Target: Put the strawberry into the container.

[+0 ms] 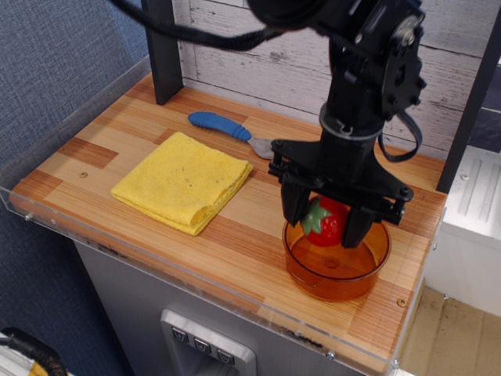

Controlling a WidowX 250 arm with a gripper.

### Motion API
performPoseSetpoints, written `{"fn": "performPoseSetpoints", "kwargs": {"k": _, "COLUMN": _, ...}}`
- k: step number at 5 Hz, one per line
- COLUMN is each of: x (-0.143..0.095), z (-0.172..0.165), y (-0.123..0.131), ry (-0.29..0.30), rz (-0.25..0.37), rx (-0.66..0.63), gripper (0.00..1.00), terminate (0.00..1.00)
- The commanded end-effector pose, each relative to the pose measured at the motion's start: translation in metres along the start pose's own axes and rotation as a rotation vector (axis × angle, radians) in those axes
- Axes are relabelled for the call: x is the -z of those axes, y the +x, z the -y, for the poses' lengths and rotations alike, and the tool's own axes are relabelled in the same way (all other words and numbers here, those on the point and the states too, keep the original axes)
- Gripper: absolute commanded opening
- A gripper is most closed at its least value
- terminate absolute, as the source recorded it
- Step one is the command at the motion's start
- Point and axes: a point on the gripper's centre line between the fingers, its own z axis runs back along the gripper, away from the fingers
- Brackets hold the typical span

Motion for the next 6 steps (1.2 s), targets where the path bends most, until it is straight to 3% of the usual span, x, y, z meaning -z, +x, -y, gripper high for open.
{"fn": "performPoseSetpoints", "kwargs": {"k": 1, "x": 0.004, "z": 0.003, "y": 0.002, "ry": -0.023, "rz": 0.024, "rx": -0.024, "gripper": 0.00, "terminate": 0.00}}
{"fn": "performPoseSetpoints", "kwargs": {"k": 3, "x": 0.012, "z": 0.001, "y": 0.001, "ry": -0.035, "rz": 0.049, "rx": -0.054, "gripper": 0.00, "terminate": 0.00}}
{"fn": "performPoseSetpoints", "kwargs": {"k": 4, "x": 0.012, "z": 0.002, "y": 0.002, "ry": -0.031, "rz": 0.037, "rx": -0.041, "gripper": 1.00, "terminate": 0.00}}
{"fn": "performPoseSetpoints", "kwargs": {"k": 6, "x": -0.009, "z": 0.002, "y": 0.003, "ry": -0.053, "rz": 0.076, "rx": -0.016, "gripper": 1.00, "terminate": 0.00}}
